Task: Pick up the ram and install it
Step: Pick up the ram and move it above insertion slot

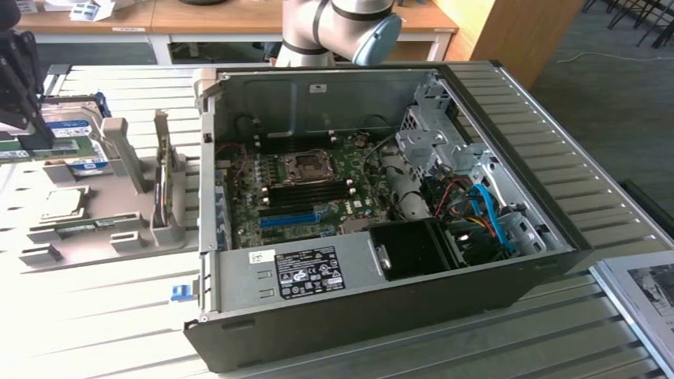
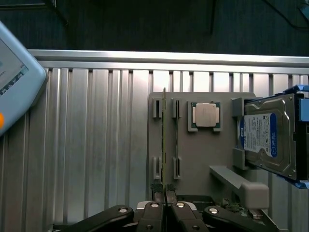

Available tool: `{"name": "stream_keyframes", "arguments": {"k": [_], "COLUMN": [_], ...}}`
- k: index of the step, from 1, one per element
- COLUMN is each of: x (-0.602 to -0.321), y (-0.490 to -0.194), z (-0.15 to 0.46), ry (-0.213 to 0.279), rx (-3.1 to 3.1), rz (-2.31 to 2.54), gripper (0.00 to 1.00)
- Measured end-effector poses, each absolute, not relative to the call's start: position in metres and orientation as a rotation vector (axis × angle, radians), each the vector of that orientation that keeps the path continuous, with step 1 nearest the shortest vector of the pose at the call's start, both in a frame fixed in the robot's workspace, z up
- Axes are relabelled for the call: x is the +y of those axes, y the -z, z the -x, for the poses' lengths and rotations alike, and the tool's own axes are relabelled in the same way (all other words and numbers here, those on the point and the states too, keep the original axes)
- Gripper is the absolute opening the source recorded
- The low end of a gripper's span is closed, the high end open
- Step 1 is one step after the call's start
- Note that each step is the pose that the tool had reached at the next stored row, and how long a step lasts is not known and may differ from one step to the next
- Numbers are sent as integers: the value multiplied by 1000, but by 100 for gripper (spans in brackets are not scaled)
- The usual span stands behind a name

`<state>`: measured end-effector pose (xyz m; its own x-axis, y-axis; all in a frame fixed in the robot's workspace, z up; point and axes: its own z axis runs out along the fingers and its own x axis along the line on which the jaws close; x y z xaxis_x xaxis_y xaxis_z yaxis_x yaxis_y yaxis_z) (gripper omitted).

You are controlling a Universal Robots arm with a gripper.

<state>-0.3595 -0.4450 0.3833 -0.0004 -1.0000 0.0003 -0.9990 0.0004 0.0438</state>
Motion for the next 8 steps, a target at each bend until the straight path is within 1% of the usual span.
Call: {"name": "stream_keyframes", "arguments": {"k": [8], "x": [-445], "y": [-384], "z": [347], "ry": [48], "rx": [-2199], "rz": [-2199], "gripper": [12]}}
